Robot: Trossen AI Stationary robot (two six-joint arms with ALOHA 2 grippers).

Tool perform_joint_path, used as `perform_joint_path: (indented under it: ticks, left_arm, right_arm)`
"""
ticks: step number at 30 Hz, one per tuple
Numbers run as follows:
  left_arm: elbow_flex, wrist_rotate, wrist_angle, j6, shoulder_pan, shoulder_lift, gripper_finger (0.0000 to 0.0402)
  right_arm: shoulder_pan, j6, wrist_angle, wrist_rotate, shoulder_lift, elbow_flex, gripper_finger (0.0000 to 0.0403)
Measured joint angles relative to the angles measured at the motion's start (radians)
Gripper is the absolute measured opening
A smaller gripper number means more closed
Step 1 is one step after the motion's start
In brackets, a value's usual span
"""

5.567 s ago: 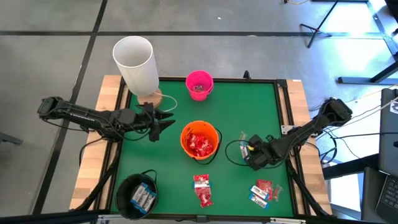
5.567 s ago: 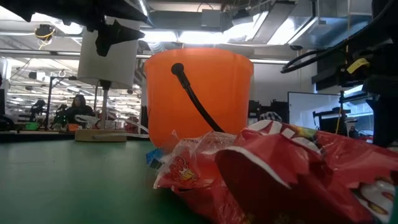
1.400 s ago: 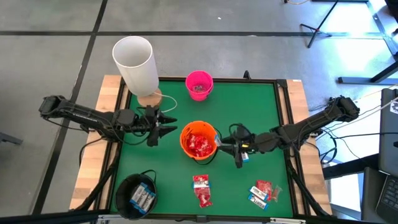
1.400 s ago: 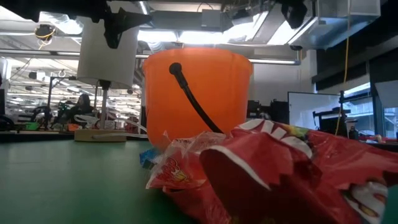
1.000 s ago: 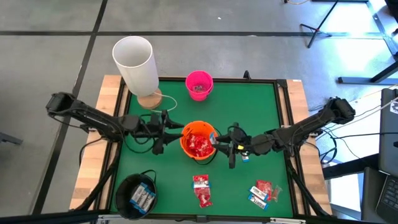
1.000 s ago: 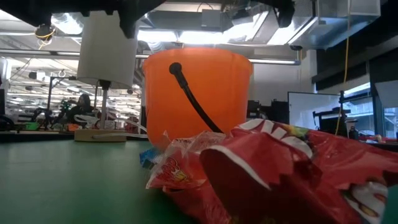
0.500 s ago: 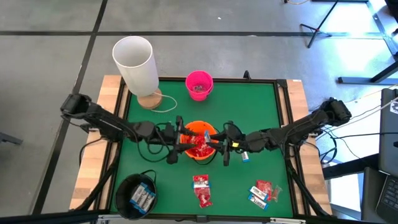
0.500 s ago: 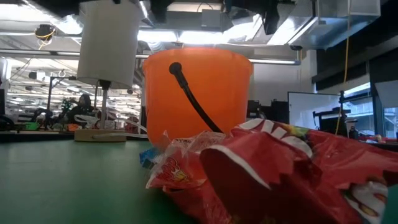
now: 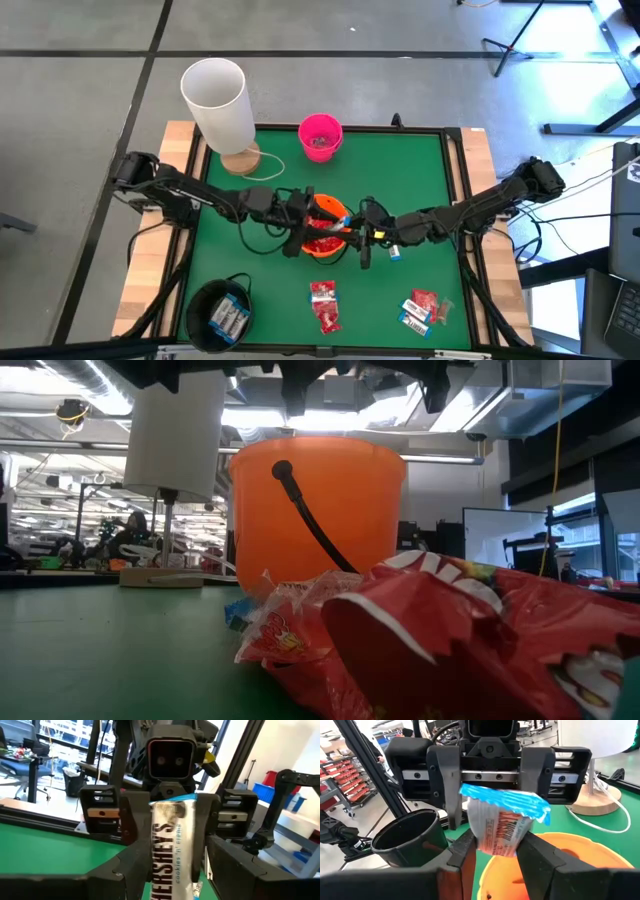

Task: Sort candy
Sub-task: Put the white chocolate into the black bucket

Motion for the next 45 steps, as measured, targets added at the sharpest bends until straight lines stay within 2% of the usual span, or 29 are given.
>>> perform_joint_path:
  ticks: [15,25,39,45]
  left_arm:
    - [0.0,-0.044,-0.049,-0.005,0.007,-0.001,0.0188]
    - [0.0,0.057,-0.05,-0.03,0.016,-0.001,0.0188]
    - [-0.002,0.09,-0.01,-0.053,0.013,0.001,0.0188]
    - [-0.002,0.113,-0.01,-0.077,0.01,-0.002,0.0188]
  right_arm:
    - [0.0,-0.006,-0.008,-0.019,0.0,-0.001,0.0127]
    - [0.001,0.003,0.005,-0.072,0.0,-0.001,0.0127]
    - [0.001,0.013,0.068,-0.149,0.025,0.001,0.0127]
    - [0.016,0.03,0.063,-0.15,0.035,0.002,0.0127]
